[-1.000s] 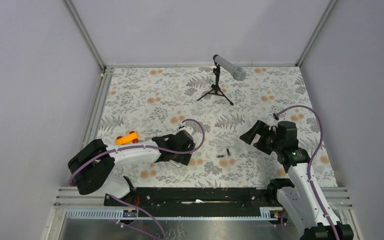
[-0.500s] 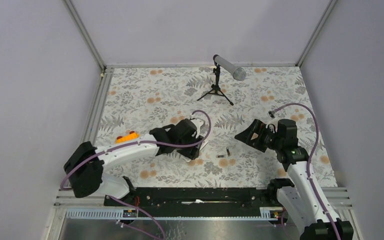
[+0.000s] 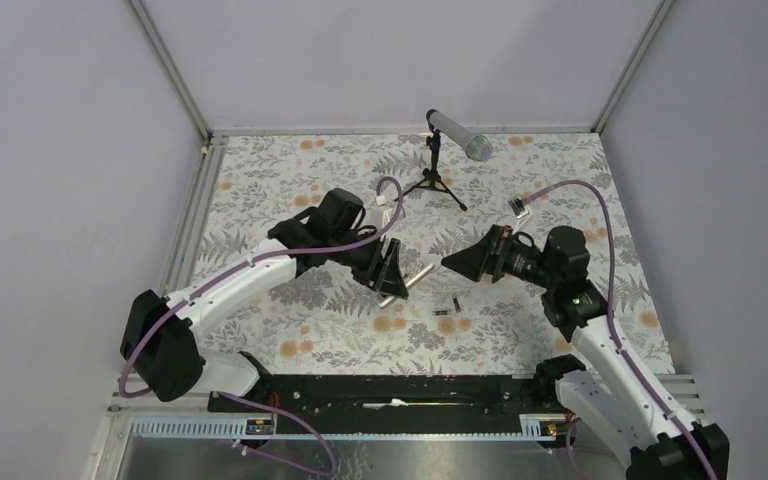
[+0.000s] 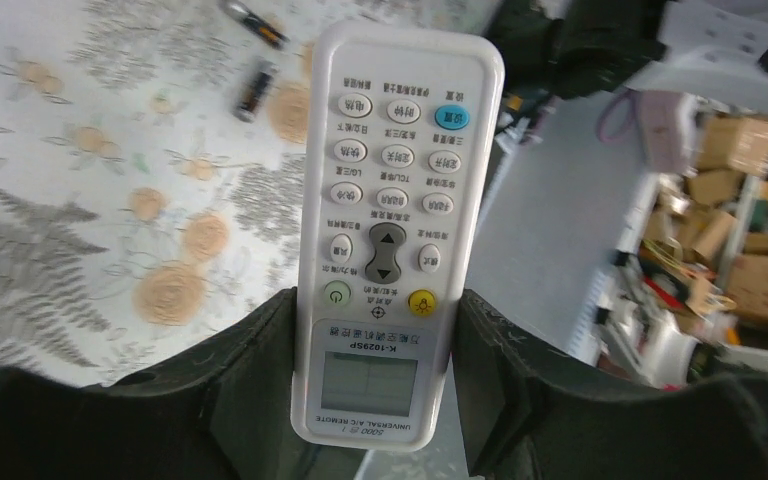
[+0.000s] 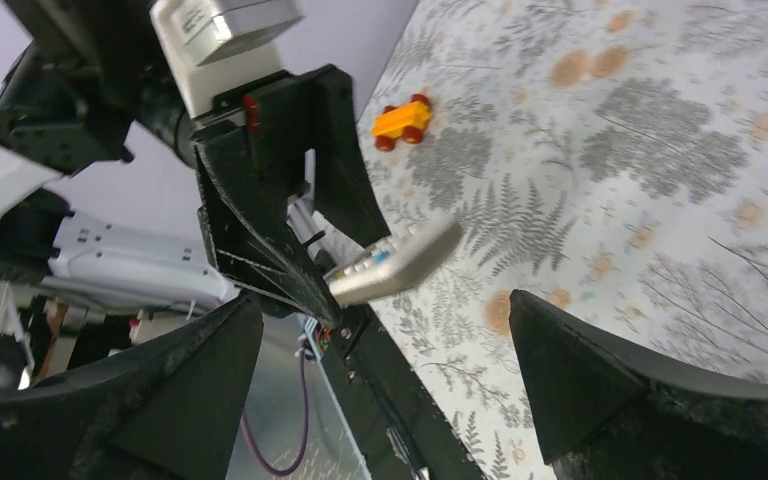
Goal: Load the batteries into the remote control
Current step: Adjust the remote control.
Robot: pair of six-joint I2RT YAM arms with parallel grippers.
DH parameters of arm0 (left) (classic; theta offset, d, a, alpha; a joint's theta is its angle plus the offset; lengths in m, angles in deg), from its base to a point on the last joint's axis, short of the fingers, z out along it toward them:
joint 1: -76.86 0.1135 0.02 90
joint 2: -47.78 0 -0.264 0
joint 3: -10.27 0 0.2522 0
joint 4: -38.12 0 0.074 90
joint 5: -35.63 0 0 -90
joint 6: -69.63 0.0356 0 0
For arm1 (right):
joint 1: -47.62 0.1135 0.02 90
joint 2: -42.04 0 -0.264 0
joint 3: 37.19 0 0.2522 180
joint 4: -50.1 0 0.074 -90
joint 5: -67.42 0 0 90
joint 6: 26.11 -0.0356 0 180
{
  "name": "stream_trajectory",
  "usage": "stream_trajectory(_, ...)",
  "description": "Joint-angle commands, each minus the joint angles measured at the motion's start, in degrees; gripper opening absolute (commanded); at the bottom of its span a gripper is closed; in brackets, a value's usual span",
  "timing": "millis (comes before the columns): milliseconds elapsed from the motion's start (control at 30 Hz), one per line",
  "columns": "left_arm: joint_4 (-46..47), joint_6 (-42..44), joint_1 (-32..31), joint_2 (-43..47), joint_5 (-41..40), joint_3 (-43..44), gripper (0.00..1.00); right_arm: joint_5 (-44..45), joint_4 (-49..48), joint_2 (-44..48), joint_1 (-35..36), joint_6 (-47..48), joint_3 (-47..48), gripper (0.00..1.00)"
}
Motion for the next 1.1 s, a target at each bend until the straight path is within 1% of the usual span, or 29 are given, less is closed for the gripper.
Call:
stream_trajectory(0,0.1,-2.6,0.8,4.1,17.4,2.2,0.36,-1.6,-6.1,-5.2,6.5,5.7,7.3,0.99)
stream_trajectory(100,-0.3,-5.0,0.9,5.4,24.0,1.5,0.37,-2.3,-7.2,-5.9,8.6,9.7,9.6,0.99)
stream_trajectory(167,-0.4,-6.3,0.9,6.4,27.3,0.3,0.36,-3.9,-12.7,-5.3,8.8,9.4,8.6,0.99)
stream_trajectory(233,-0.4,-6.7,0.9,8.3,28.6,-0.5,0.35,-5.8,-19.3,-5.4,8.9,7.0,7.0,0.99)
stream_trajectory(300,1.3,-7.8,0.9,9.8,31.0,-1.5,0.34,-9.5,-22.5,-6.7,9.2,4.6,7.2,1.0)
stream_trajectory(367,4.6,-10.9,0.9,10.7,32.9,-2.8,0.34,-12.6,-27.5,-7.9,9.8,1.2,7.0,0.99)
stream_trajectory(467,11.4,-17.8,1.0,11.5,34.2,-4.3,0.33,-16.7,-34.1,-7.9,11.1,-4.7,6.9,1.0)
stream_trajectory(667,18.0,-24.5,0.9,12.1,35.6,-4.7,0.33,-21.0,-35.1,-6.5,14.0,-5.2,7.4,1.0)
stream_trajectory(767,24.7,-30.2,0.9,11.8,37.0,-6.3,0.33,-22.2,-36.4,-7.2,15.4,-6.0,7.3,1.0)
stream_trajectory(867,30.1,-35.2,0.9,11.3,37.5,-7.9,0.33,-23.1,-40.9,-8.6,16.9,-9.1,6.2,0.99)
stream_trajectory(967,34.9,-39.2,0.9,11.7,37.9,-8.6,0.32,-22.6,-43.3,-9.6,17.8,-10.1,5.2,0.95)
stream_trajectory(1067,39.9,-44.3,0.8,12.4,38.1,-9.4,0.32,-22.8,-44.9,-10.9,18.1,-11.8,5.8,0.86)
